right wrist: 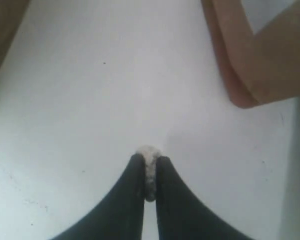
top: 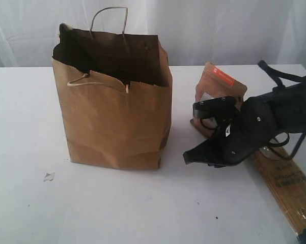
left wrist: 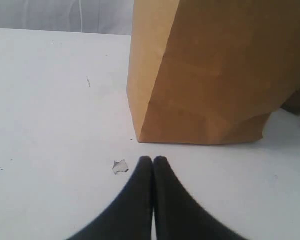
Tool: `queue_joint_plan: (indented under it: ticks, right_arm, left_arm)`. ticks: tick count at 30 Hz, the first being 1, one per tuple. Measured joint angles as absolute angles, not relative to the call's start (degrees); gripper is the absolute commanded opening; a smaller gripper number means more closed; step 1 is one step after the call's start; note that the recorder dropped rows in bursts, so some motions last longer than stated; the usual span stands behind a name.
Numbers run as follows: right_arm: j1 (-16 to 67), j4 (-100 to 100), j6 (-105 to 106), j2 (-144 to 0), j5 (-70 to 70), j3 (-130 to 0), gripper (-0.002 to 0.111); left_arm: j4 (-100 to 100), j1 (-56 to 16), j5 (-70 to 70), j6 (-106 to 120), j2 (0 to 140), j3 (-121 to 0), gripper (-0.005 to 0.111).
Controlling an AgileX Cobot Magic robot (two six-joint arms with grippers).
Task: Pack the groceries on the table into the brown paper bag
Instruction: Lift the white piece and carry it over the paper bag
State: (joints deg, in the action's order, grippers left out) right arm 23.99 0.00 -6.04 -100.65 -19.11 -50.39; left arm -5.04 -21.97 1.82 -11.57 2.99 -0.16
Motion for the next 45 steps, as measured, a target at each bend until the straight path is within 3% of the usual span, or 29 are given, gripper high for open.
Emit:
queue_joint_plan:
  ticks: [18, 30, 45]
  right_arm:
    - [28.1, 0.0, -6.0, -86.6, -17.1, -43.7, 0.0]
    - [32.9, 1.4, -5.0, -76.2, -17.7, -43.7, 0.0]
    - [33.2, 1.5, -4.8, -62.1, -16.2, -47.8, 0.0]
  left_arm:
    - [-5.0, -22.0, 1.8, -11.6, 3.0, -0.2, 0.0]
    - [-5.0, -22.0, 1.8, -11.6, 3.0, -0.2, 0.0]
    - [-5.0, -22.0, 1.8, -11.6, 3.0, -0.2, 0.0]
